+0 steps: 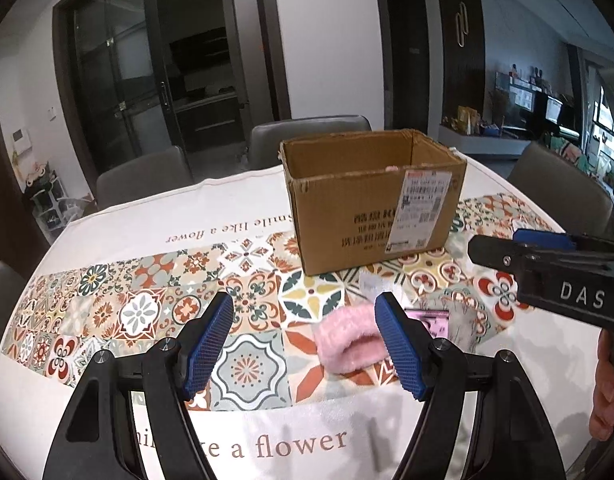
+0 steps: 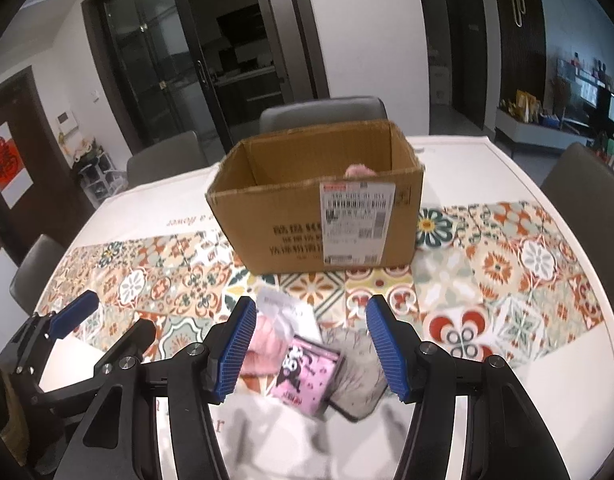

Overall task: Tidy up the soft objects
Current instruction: 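Withdraw both tools from the box and lower them toward the headband and tissue pack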

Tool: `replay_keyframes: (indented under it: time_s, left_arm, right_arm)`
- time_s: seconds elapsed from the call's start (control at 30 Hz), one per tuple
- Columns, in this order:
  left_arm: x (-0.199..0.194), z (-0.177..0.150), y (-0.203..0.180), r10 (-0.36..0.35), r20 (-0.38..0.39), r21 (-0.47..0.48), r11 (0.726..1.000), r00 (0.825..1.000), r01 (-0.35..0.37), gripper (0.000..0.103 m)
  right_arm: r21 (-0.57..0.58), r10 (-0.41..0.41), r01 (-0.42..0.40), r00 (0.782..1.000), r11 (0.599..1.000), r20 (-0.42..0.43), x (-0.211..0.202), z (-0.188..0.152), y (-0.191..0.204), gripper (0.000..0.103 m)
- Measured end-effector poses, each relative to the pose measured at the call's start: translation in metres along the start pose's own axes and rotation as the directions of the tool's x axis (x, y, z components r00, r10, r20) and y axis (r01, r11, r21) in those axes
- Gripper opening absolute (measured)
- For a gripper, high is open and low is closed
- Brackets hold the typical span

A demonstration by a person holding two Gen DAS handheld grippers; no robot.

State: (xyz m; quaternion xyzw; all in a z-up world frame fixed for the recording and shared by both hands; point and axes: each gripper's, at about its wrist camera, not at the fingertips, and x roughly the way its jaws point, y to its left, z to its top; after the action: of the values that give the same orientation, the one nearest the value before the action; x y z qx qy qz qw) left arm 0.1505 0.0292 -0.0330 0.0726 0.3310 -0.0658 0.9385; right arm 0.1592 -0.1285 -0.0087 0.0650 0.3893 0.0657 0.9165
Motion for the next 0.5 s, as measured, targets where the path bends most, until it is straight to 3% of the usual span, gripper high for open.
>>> replay_keyframes:
  time_s: [0.5]
  left_arm:
    - [0.025, -0.035, -0.003, -0.015, -0.007, 0.083, 0.996, 1.000, 0.015, 0.073]
  right_arm:
    - [0.067, -0.035, 0.041, 0.995, 0.997, -0.092, 0.029, -0.029, 0.003, 0.059]
